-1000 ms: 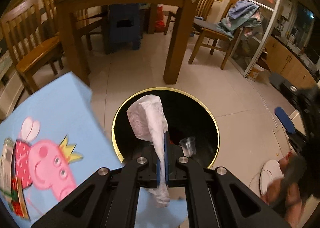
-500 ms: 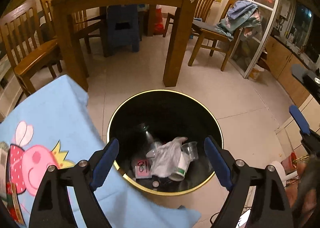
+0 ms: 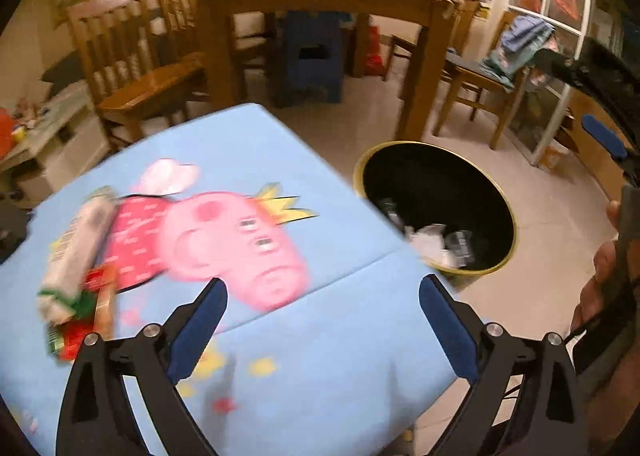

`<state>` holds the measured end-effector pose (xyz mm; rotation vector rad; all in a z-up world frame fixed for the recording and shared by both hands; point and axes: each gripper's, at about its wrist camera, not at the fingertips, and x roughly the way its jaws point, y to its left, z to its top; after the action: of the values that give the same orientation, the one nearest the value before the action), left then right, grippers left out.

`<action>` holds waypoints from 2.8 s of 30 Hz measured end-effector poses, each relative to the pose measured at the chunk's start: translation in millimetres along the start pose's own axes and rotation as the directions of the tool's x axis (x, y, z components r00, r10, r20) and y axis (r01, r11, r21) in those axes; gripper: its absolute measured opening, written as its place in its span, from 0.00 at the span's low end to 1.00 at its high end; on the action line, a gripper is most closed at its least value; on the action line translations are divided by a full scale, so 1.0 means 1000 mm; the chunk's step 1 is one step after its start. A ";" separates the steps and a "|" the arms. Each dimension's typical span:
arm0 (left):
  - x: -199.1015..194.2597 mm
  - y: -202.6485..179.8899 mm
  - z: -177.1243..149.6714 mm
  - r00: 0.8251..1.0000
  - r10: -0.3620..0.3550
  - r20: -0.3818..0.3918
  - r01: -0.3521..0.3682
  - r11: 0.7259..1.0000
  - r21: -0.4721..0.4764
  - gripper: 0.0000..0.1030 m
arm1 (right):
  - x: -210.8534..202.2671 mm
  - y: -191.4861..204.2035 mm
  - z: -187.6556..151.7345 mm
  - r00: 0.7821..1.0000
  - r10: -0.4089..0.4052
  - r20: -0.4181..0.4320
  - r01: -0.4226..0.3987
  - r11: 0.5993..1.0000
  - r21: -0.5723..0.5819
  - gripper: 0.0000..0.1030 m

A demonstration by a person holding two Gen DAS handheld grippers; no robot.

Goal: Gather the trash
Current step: 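Return both grippers to the table and grasp the white ointment box with the right gripper, then lift the ointment box with the right gripper while the left gripper grasps the green gum pack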

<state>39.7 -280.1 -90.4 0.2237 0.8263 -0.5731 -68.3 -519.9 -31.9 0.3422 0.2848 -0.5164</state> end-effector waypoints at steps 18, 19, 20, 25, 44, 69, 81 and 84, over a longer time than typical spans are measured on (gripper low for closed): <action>-0.081 0.113 -0.040 0.966 0.232 0.117 -0.210 0.963 -0.171 0.93 | -0.009 0.185 -0.075 0.970 0.193 -0.146 -0.236 0.889 -0.393 0.95; -0.082 0.119 -0.043 0.963 0.243 0.116 -0.220 0.958 -0.182 0.93 | -0.008 0.193 -0.079 0.964 0.204 -0.170 -0.257 0.880 -0.400 0.95; -0.083 0.126 -0.045 0.960 0.256 0.114 -0.231 0.954 -0.193 0.93 | -0.007 0.196 -0.082 0.958 0.215 -0.189 -0.275 0.874 -0.401 0.95; -0.091 0.173 -0.060 0.939 0.326 0.108 -0.289 0.920 -0.265 0.93 | 0.010 0.227 -0.108 0.864 0.329 -0.380 -0.463 0.817 -0.344 0.95; -0.108 0.293 -0.106 0.921 0.387 0.055 -0.322 0.831 -0.453 0.93 | 0.029 0.408 -0.191 0.692 0.326 -0.645 -0.632 0.706 -0.321 0.91; -0.087 0.297 -0.107 0.960 0.280 0.024 -0.236 0.849 -0.472 0.93 | 0.106 0.214 -0.137 0.573 0.353 -0.740 -0.459 0.886 0.067 0.47; -0.027 0.258 -0.056 0.968 0.241 -0.072 -0.251 0.904 -0.345 0.89 | 0.083 0.207 -0.160 0.706 0.194 -0.681 -0.487 0.831 -0.268 0.47; -0.009 0.258 -0.051 0.965 0.235 -0.112 -0.260 0.903 -0.342 0.79 | 0.084 0.196 -0.156 0.677 0.243 -0.694 -0.508 0.837 -0.203 0.46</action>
<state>147.7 -42.7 -125.4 0.0151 0.9362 -0.1704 76.7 -335.9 -154.7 0.1747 0.9615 0.1160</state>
